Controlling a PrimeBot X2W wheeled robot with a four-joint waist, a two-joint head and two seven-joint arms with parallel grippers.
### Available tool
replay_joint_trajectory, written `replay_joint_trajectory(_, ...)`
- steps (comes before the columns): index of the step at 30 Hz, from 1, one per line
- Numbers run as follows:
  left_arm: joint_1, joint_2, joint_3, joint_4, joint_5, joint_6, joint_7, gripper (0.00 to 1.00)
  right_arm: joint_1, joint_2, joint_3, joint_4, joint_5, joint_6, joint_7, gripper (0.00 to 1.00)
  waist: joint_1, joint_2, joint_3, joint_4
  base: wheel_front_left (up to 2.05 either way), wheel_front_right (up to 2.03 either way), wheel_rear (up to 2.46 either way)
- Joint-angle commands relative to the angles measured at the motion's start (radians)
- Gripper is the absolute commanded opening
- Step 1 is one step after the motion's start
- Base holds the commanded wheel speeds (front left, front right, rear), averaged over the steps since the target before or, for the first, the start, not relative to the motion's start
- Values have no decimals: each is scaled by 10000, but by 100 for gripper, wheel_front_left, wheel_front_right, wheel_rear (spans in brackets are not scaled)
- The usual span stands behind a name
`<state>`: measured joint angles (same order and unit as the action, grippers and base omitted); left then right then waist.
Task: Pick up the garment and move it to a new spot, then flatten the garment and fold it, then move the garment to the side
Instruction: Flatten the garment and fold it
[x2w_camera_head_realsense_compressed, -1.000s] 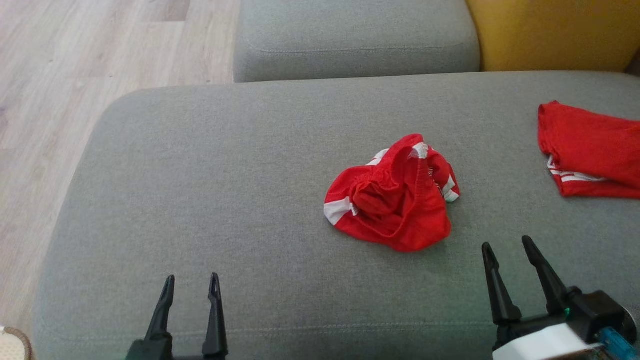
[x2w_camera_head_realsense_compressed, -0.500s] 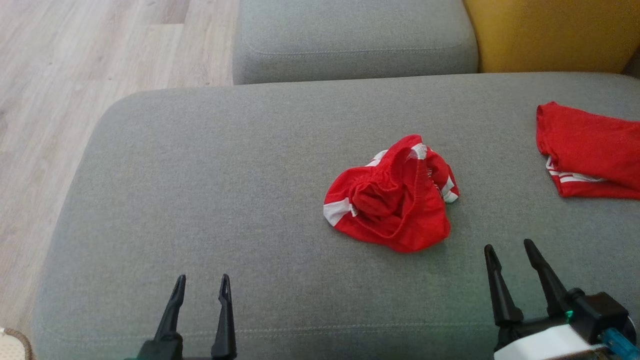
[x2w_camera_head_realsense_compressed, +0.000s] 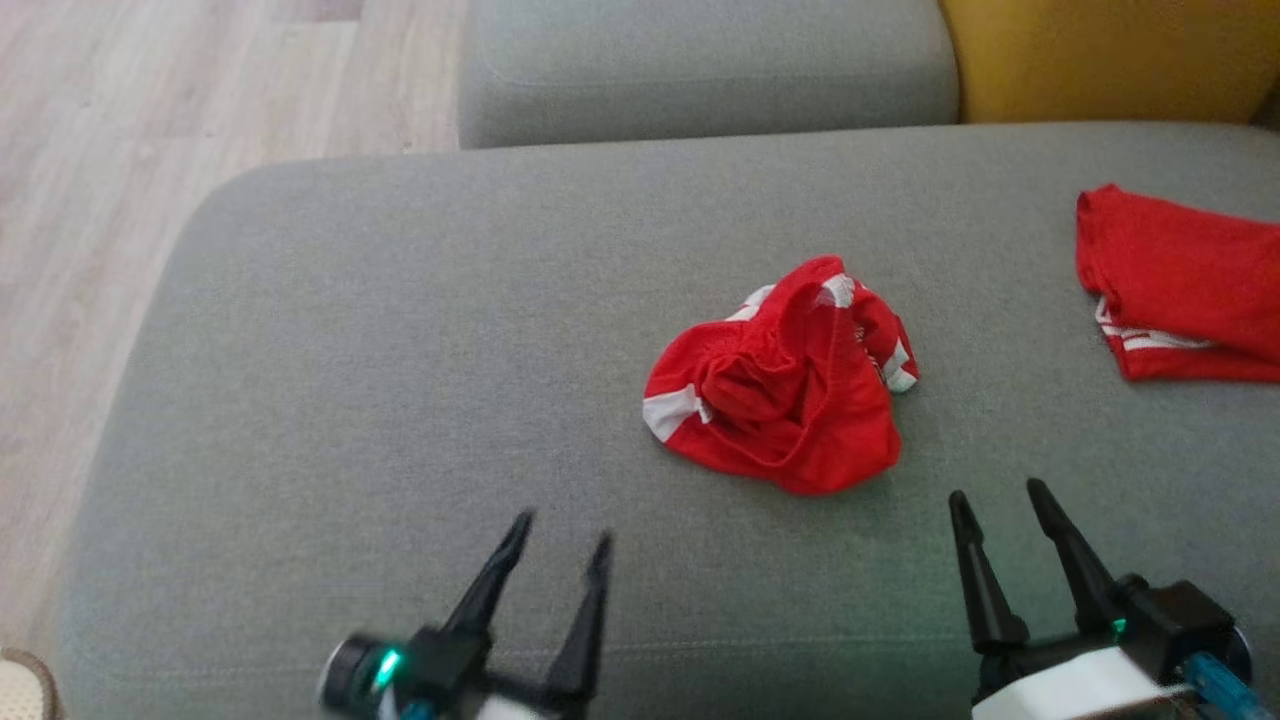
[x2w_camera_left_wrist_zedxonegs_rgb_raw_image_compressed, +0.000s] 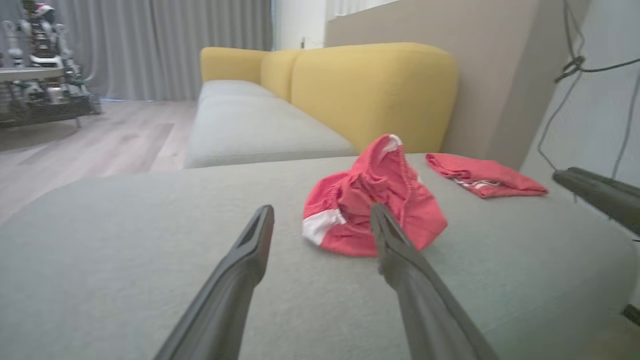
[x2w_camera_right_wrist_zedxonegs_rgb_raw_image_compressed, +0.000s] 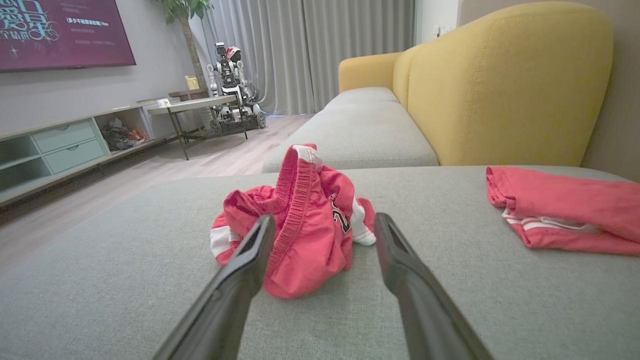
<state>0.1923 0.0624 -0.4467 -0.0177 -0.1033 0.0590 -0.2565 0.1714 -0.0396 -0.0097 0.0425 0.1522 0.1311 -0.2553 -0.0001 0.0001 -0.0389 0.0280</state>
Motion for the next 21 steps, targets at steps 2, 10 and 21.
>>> replay_joint_trajectory(2, -1186, -121, -81, -67, -256, -210, -53, 100, -636, -106, 311, -312, -47, -4, -65, 100, 1, -1, 260, -221, 0, 0, 0)
replay_joint_trajectory(10, -4448, -121, -1739, 1199, -2621, -214, 130, 100, -1561, -106, 612, -527, -95, -4, -65, 100, 1, -1, 1772, -1088, 0, 0, 0)
replay_joint_trajectory(21, -8041, -121, -3442, 2793, -5444, 643, 973, 100, -2409, -106, 597, -627, 136, -4, -65, 100, 1, -1, 3097, -2031, 0, 0, 0)
